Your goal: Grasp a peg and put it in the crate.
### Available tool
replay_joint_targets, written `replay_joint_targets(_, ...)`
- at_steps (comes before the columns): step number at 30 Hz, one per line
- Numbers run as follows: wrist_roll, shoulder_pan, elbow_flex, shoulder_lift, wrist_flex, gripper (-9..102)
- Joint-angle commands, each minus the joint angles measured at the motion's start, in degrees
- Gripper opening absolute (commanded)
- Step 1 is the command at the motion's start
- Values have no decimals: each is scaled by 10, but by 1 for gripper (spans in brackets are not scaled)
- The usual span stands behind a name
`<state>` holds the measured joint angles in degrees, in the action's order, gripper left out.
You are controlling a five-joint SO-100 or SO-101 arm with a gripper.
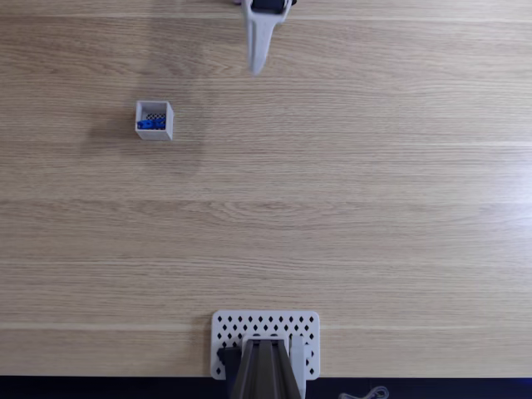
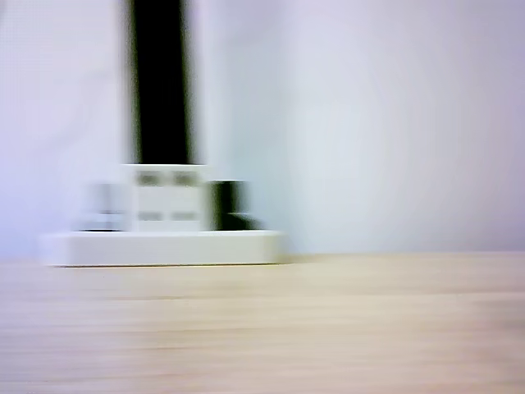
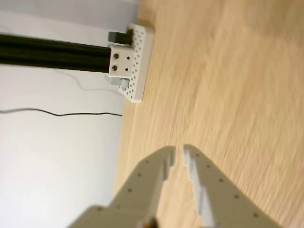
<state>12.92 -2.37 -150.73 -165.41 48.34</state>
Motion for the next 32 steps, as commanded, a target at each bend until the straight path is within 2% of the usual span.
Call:
replay_joint_targets(1, -121, 35, 11, -68, 62, -1)
replay_joint_targets(10, -195, 47, -83, -146, 54, 0)
replay_joint_targets(23, -191, 44, -219, -225, 80, 0)
replay_joint_targets(32, -191, 40, -226, -256, 97, -1)
